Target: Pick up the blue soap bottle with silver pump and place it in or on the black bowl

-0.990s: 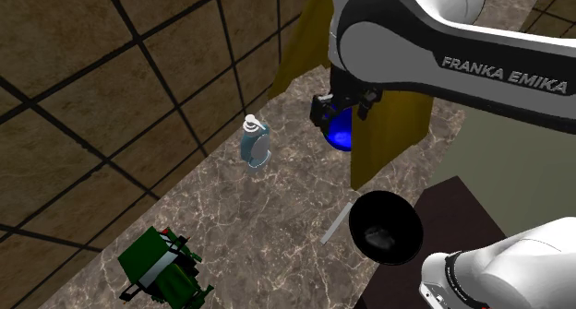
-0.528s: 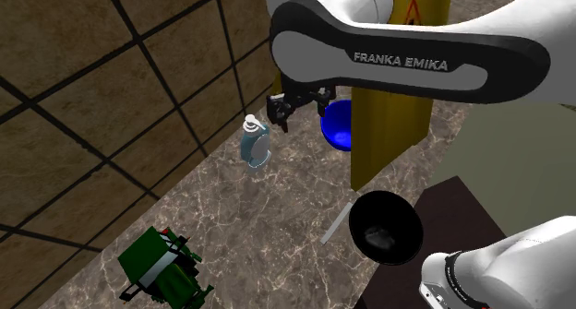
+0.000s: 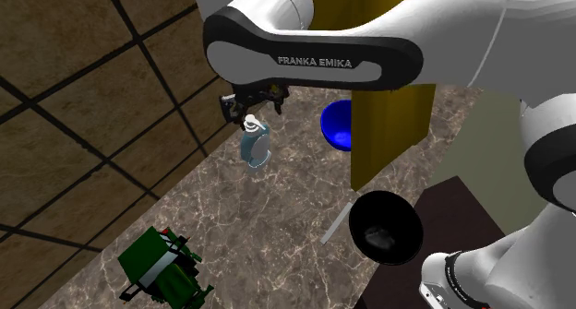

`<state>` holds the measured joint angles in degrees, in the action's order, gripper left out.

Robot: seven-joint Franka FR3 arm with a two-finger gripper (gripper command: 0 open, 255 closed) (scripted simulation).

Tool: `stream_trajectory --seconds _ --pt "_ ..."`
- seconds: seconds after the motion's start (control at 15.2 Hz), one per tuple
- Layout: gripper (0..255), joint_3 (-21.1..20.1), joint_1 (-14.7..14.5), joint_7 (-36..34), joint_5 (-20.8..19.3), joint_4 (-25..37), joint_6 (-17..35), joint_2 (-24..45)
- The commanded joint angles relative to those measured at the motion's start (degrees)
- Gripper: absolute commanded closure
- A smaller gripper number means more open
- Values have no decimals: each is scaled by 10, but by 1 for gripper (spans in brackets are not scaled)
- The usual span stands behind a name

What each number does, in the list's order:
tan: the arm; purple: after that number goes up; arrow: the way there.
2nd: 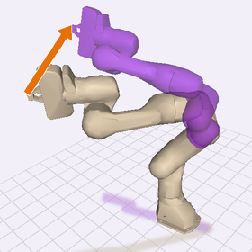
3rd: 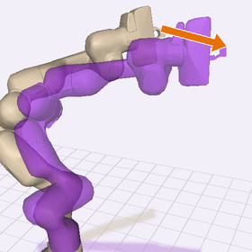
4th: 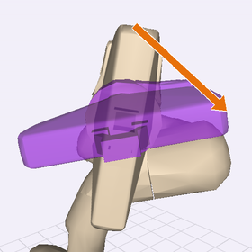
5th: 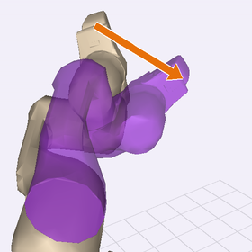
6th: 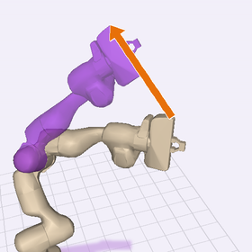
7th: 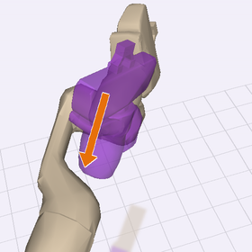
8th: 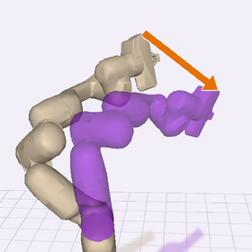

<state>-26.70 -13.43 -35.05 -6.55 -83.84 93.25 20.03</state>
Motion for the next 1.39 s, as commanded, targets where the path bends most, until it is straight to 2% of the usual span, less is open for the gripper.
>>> stream_trajectory --seconds 0.0,0.07,0.53,1.06,1.12,1.32 --pt "0 1 -27 -17 -27 75 -22 58" --pt "0 3 -31 -18 -30 86 -26 66" --pt "0 4 -21 -19 -27 10 38 54" --pt "0 4 -21 -19 -27 11 38 55" --pt "255 4 -21 -19 -27 11 38 55" --pt "255 4 -21 -19 -27 11 38 55"
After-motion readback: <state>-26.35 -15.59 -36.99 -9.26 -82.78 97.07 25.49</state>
